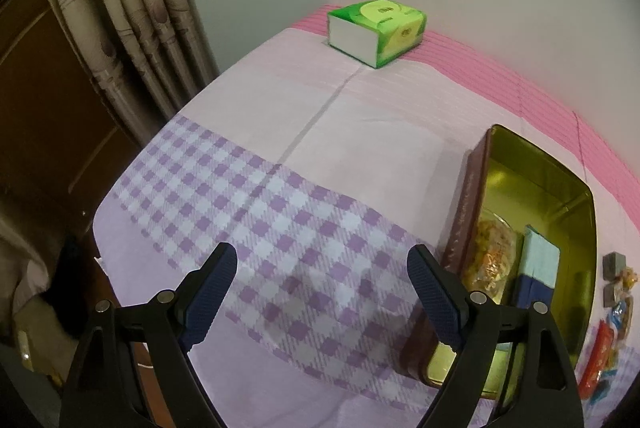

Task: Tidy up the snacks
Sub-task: 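Grasp the long clear pastry bag with the right tool while the left tool returns to the pile, then grasp the red bag with the left tool and carry it over the tin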

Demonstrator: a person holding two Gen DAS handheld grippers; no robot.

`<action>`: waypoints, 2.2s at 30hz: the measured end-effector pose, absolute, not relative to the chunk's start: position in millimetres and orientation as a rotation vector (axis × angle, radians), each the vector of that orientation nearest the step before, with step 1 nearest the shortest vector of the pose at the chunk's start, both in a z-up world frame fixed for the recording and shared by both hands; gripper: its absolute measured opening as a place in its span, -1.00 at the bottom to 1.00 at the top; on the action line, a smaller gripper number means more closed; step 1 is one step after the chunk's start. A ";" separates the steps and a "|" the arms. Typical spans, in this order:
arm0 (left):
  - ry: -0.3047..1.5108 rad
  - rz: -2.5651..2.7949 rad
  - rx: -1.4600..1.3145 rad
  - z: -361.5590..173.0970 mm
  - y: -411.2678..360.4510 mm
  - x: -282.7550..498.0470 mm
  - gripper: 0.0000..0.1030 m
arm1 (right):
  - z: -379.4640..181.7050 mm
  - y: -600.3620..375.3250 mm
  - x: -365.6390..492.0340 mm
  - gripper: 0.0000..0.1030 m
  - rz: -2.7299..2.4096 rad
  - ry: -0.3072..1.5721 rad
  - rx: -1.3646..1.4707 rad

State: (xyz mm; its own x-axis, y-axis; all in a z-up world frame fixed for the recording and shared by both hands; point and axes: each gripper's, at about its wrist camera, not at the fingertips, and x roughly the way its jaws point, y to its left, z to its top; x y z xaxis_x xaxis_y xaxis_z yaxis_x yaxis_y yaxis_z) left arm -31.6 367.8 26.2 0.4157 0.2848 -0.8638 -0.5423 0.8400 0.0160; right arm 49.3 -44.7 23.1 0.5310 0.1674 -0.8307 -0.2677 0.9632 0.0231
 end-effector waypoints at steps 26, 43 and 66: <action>1.050 -0.079 0.046 63.6 109.1 11.9 0.69 | -55.4 -160.9 73.1 -0.32 0.110 1.103 -0.055; 1.249 -0.184 0.046 -19.1 2.5 34.6 0.69 | -56.8 -200.6 24.9 -0.27 0.047 1.096 -0.049; 1.241 -0.191 0.115 -52.7 -13.0 29.7 0.07 | -57.9 -201.1 24.1 -0.24 0.048 1.101 -0.038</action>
